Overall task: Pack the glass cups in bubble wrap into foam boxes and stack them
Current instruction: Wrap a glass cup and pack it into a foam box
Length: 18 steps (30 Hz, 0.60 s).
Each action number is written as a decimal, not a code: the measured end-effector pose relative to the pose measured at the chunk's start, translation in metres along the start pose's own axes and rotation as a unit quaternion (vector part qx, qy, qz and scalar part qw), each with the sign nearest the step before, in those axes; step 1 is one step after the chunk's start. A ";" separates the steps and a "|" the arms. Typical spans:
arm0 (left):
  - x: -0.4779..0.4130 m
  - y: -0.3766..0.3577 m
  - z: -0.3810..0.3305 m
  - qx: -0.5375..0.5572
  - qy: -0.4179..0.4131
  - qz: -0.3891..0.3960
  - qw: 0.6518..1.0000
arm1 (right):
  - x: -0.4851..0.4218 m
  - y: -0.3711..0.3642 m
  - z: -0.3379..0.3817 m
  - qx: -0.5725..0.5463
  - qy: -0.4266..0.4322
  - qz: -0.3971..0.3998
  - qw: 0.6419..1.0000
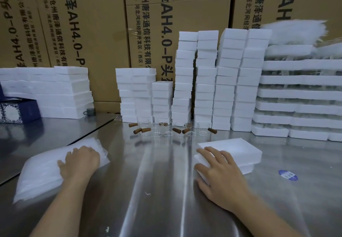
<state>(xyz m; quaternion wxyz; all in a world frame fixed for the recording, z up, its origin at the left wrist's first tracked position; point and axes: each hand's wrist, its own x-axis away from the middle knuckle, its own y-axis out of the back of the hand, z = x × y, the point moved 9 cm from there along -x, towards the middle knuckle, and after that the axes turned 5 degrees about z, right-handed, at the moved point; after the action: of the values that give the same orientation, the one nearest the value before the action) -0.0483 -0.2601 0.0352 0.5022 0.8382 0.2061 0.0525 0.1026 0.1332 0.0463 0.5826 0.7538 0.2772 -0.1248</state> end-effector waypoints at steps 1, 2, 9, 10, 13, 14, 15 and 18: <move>0.002 0.004 -0.004 0.010 -0.007 -0.021 1.000 | 0.001 -0.002 -0.008 0.004 -0.019 0.010 1.000; 0.005 0.008 -0.007 0.020 -0.015 -0.042 0.999 | 0.002 -0.005 -0.016 0.008 -0.039 0.021 0.999; 0.028 0.023 -0.050 0.118 -0.131 -0.134 0.975 | 0.006 -0.013 -0.047 0.027 -0.127 0.053 0.990; 0.033 0.022 -0.059 0.137 -0.151 -0.134 0.970 | 0.006 -0.013 -0.048 0.029 -0.130 0.049 0.990; 0.053 0.012 -0.086 0.178 -0.207 -0.129 0.954 | 0.006 -0.013 -0.049 0.027 -0.135 0.039 0.990; 0.061 0.007 -0.097 0.182 -0.234 -0.123 0.947 | 0.006 -0.014 -0.050 0.026 -0.137 0.037 0.990; 0.069 0.000 -0.108 0.184 -0.266 -0.113 0.940 | 0.005 -0.014 -0.050 0.025 -0.138 0.034 0.990; 0.095 -0.029 -0.146 0.170 -0.370 -0.052 0.912 | 0.006 -0.016 -0.054 0.020 -0.144 0.031 0.989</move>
<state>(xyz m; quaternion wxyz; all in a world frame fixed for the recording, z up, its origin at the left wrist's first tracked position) -0.0132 -0.0910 0.0706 0.3942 0.8584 0.0551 -0.3236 0.0907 0.1886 0.0459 0.6053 0.7474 0.1638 -0.2194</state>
